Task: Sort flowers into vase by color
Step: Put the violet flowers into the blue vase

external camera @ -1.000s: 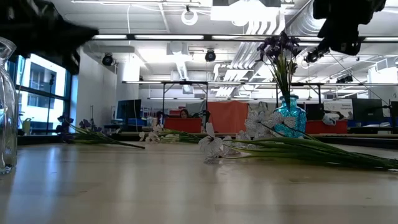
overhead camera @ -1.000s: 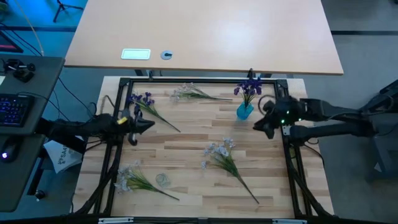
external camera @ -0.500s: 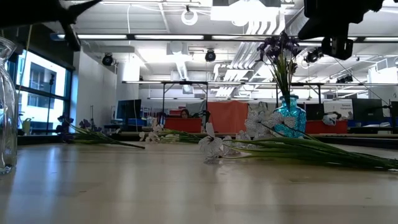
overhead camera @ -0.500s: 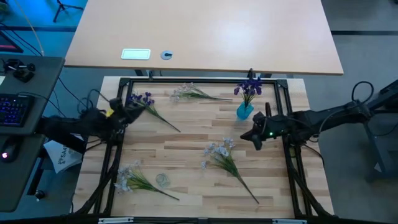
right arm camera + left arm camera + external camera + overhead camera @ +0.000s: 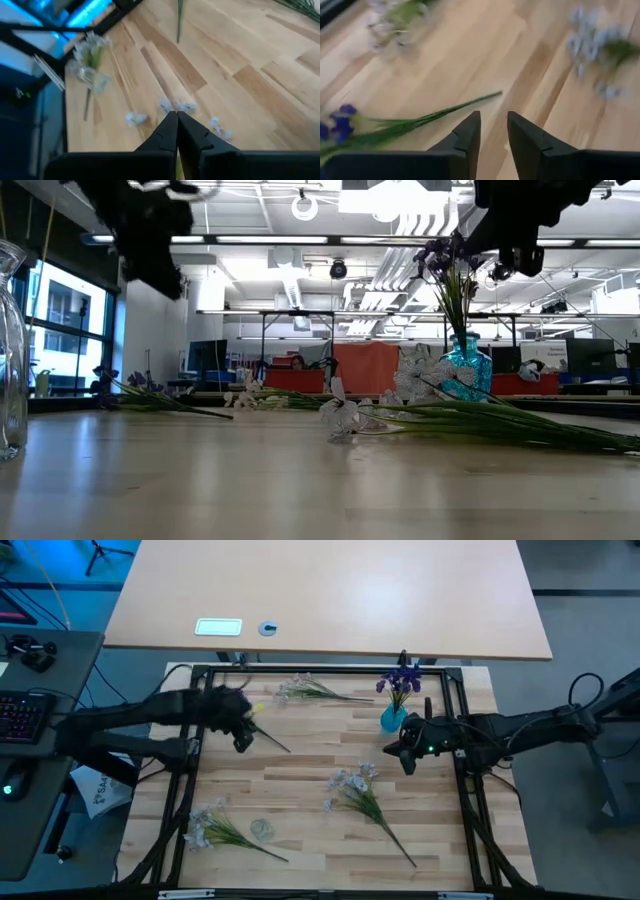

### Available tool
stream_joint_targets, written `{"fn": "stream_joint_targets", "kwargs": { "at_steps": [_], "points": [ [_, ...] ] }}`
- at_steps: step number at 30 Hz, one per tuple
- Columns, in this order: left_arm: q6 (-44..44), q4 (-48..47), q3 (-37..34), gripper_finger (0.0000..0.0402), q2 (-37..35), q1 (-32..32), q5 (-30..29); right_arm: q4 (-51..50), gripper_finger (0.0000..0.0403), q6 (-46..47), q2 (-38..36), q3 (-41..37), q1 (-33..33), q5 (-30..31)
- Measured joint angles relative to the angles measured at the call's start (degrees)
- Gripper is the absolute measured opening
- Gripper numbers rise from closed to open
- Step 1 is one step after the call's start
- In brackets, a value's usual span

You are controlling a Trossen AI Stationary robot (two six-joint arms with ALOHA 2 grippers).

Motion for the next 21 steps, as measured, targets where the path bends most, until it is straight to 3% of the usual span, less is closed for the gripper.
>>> {"fn": "stream_joint_targets", "kwargs": {
  "at_steps": [5, 9, 15, 21],
  "points": [
    [23.9, 0.8, 1.8, 0.0111, 10.9, 1.5, -1.0, -3.7, 0.0, -6.3, 0.0, 0.0, -2.8, -6.2],
    [38.2, 2.2, 1.8, 0.0115, 18.6, 1.8, -2.6, -5.7, 0.0, -11.3, 0.0, 0.0, -3.5, -7.0],
    [46.9, -0.2, 1.8, 0.0115, 27.6, 1.8, -3.1, -5.9, 0.0, -13.9, 0.0, 0.0, -3.5, -6.5],
    [52.4, 2.0, 1.8, 0.0115, 32.3, 3.5, -6.3, -5.8, 0.0, -11.5, 0.0, 0.0, -3.5, -5.7]
  ]
}}
